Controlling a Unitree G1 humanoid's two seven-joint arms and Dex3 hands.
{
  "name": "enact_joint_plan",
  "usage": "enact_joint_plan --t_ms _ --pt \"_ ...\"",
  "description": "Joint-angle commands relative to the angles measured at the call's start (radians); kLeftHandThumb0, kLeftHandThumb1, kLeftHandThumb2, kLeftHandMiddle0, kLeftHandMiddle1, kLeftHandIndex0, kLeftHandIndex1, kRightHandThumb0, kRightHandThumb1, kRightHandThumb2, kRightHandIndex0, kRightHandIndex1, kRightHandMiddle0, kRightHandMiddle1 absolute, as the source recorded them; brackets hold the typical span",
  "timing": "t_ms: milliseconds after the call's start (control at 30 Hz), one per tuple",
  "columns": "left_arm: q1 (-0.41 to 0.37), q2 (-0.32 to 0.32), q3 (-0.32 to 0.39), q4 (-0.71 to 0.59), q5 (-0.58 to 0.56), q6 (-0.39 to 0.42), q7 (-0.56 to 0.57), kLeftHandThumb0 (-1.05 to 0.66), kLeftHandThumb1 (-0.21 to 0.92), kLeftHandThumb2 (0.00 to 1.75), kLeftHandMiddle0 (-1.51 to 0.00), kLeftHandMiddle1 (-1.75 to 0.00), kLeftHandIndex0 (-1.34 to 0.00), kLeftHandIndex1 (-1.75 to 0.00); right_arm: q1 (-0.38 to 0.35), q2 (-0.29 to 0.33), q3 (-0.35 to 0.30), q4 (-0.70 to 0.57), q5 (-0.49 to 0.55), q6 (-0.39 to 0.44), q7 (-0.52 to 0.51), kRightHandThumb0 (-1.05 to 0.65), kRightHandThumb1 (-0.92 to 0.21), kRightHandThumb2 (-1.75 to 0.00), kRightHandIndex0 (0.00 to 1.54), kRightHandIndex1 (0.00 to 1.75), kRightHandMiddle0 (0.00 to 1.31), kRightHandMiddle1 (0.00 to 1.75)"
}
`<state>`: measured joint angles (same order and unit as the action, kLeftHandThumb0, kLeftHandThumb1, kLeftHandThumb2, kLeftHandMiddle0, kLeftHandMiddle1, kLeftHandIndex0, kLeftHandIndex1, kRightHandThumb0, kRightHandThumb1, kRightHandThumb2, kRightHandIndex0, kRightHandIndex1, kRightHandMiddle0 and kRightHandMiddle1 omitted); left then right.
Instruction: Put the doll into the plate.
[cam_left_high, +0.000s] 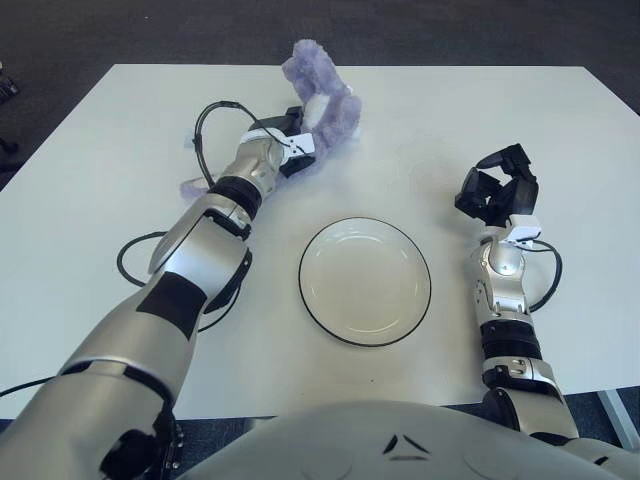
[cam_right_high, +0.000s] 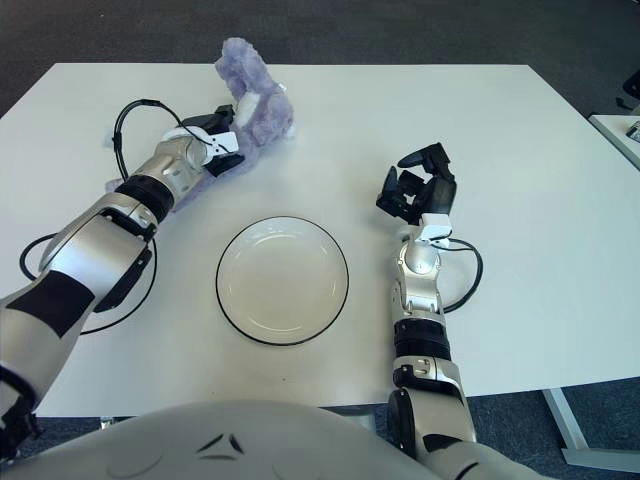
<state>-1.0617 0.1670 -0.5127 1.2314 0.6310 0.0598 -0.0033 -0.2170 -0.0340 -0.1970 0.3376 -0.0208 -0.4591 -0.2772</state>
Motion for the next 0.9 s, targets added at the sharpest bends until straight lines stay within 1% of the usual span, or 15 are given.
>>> enact_joint_plan --t_ms 0,200,400,600,767,867 --pt "0.123 -0.025 -0.010 0.053 -0.006 0.041 -0.051 0.51 0.19 1.46 -0.71 -1.74 -0.81 -1.75 0.133 0.031 -0.004 0.077 0.001 0.018 -0.003 -0.47 -0.36 -1.27 1.29 1.75 0.58 1.75" --pt "0.121 -0.024 0.000 0.046 -0.012 0.055 -0.045 0.53 0.17 1.49 -0.73 -1.75 -0.89 -1.75 0.134 0.033 -0.002 0.077 -0.002 0.024 -0.006 -0.47 -0.36 -1.27 1.29 1.75 0.58 1.75" --pt "0.124 -0.021 0.007 0.038 -0.012 0.060 -0.011 0.54 0.15 1.52 -0.75 -1.75 -0.93 -1.75 0.132 0.029 -0.002 0.088 0.002 0.023 0.003 -0.47 -0.36 -1.27 1.30 1.75 0.58 1.75" --pt "0.134 -0.011 0.016 0.025 -0.014 0.039 0.036 0.54 0.14 1.53 -0.75 -1.75 -0.94 -1.75 0.129 0.024 -0.004 0.099 0.006 0.020 0.012 -0.46 -0.38 -1.24 1.30 1.75 0.57 1.75" --pt "0.144 -0.001 0.023 0.010 -0.011 0.016 0.118 0.55 0.13 1.55 -0.77 -1.75 -0.97 -1.75 0.121 0.020 -0.007 0.115 0.011 0.020 0.019 -0.46 -0.38 -1.24 1.29 1.75 0.56 1.75" --pt "0.141 0.016 0.031 -0.012 -0.015 -0.008 0.133 0.55 0.12 1.55 -0.77 -1.75 -0.99 -1.75 0.118 0.020 -0.007 0.119 0.011 0.019 0.020 -0.46 -0.39 -1.23 1.30 1.75 0.56 1.75"
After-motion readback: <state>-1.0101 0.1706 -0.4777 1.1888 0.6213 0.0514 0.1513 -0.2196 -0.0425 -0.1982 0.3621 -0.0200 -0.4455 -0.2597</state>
